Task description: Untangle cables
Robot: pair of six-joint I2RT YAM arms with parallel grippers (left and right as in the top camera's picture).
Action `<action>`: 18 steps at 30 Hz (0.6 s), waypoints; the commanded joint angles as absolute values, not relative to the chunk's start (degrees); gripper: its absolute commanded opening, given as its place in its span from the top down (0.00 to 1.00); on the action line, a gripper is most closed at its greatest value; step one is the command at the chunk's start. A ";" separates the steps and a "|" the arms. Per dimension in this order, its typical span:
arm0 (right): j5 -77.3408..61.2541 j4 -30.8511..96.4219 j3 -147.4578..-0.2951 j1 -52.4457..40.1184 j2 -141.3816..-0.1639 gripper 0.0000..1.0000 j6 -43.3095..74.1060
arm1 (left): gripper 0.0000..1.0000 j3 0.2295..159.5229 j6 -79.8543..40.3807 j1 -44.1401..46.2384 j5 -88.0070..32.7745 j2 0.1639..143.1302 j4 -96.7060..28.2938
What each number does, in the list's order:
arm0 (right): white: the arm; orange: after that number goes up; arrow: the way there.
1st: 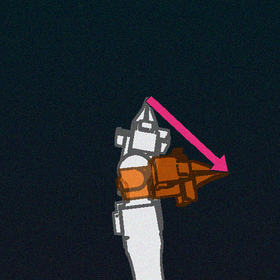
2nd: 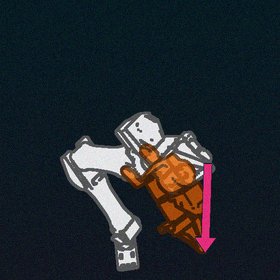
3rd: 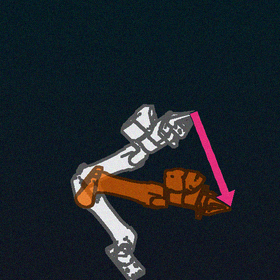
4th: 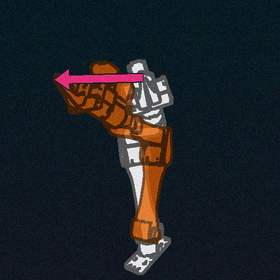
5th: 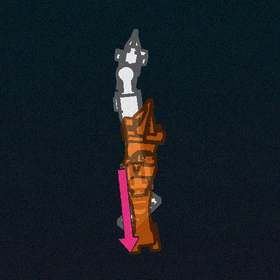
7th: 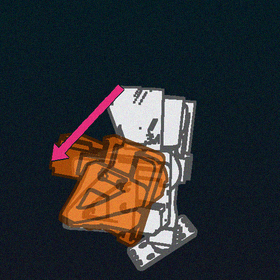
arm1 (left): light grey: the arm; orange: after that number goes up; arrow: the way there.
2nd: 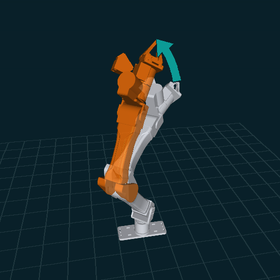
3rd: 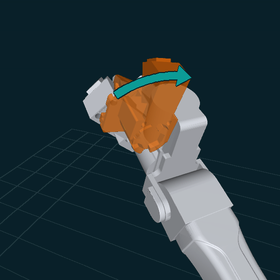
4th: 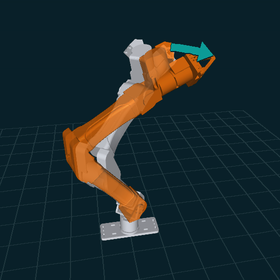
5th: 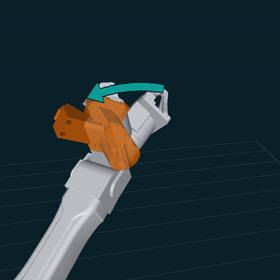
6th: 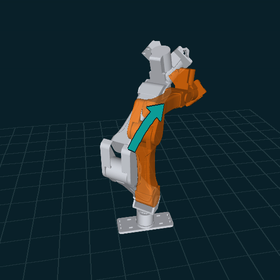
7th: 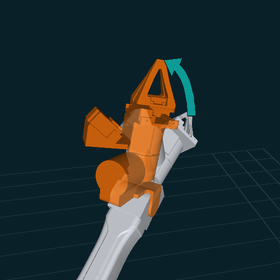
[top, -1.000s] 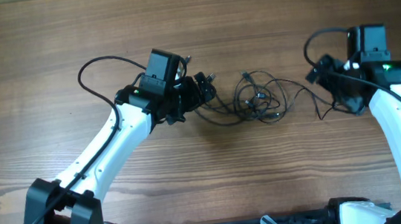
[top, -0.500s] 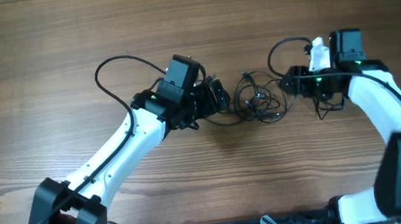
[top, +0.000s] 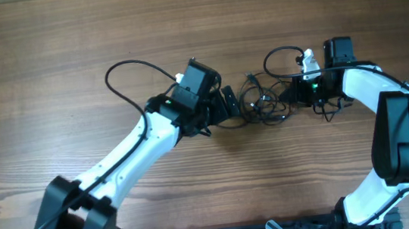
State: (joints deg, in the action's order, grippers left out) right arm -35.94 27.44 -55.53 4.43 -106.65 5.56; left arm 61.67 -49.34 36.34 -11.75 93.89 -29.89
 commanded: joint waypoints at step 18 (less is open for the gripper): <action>-57.25 25.80 -58.13 2.94 -91.42 0.96 13.19 | 0.90 61.82 -57.45 37.36 -3.33 111.04 -29.19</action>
State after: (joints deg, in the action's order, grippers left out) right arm -59.68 26.06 -56.95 3.14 -99.66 9.91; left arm 62.35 -57.49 37.12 -8.27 107.42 -28.93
